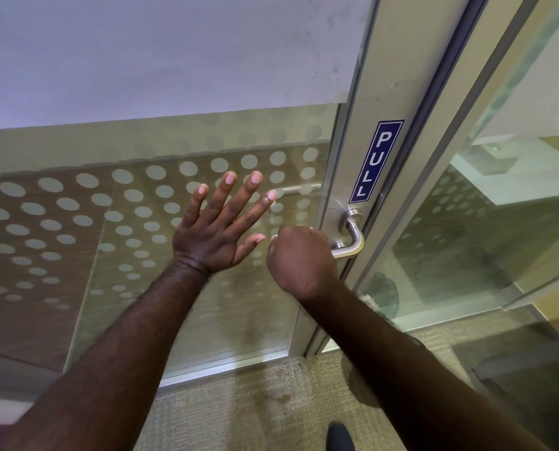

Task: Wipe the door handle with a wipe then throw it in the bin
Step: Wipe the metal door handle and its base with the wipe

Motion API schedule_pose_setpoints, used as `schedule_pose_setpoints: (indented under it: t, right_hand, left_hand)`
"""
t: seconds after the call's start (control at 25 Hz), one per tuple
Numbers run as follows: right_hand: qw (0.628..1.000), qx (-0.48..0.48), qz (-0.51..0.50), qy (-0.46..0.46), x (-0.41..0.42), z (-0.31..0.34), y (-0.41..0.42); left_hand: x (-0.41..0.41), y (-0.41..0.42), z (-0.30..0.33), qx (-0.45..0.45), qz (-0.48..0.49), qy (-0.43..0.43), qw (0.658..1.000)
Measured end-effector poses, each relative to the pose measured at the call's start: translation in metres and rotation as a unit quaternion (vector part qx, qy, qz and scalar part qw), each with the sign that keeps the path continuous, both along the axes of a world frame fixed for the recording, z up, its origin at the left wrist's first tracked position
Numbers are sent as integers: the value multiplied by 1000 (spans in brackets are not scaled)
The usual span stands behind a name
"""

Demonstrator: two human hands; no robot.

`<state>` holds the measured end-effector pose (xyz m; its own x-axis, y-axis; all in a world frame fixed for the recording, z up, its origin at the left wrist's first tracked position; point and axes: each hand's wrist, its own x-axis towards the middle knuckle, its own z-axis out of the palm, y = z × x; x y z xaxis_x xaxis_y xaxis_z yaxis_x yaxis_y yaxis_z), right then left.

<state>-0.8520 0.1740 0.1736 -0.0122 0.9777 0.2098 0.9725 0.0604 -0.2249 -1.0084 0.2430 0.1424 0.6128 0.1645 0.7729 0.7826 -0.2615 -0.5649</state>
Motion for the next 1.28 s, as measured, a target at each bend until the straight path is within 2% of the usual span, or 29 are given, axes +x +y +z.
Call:
schedule_pose_setpoints:
  t: [0.12,0.24,0.32,0.44,0.68,0.8,1.0,1.12,1.2,1.28]
  right_hand:
    - [996,56,54,-48,2,-26,-15]
    - [977,186,87,-64,28,-49,-32]
    - [962,228,91,-115,46,-59,-37]
    - [951,247,102,-157,67,-66,-35]
    - [949,263,94,-143,122,-66,-31]
    - [938,275,112,-177,138,-65,-28]
    - [941,273,68,-188,150,-66,-34]
    - [963,252,-3,-93,146,-67,-41]
    - [975,193,-93,64,131,-67,-45]
    - [949,136,-138,248,111,-68,-46]
  left_hand:
    - [0,1,-1,5,-1,-4,1000]
    - [0,2,-2,12,3,-2,1000]
    - [0,2,-2,13,3,0,1000]
    - [0,1,-1,9,-3,-4,1000]
    - [0,1,-2,13,5,3,1000]
    - [-1,1,-2,11,5,4,1000]
    - [0,1,-3,5,-1,3,1000]
    - [0,1,-4,4,-1,-1,1000]
    - [0,1,-4,2,3,0,1000]
    - [0,0,-4,2,4,0,1000]
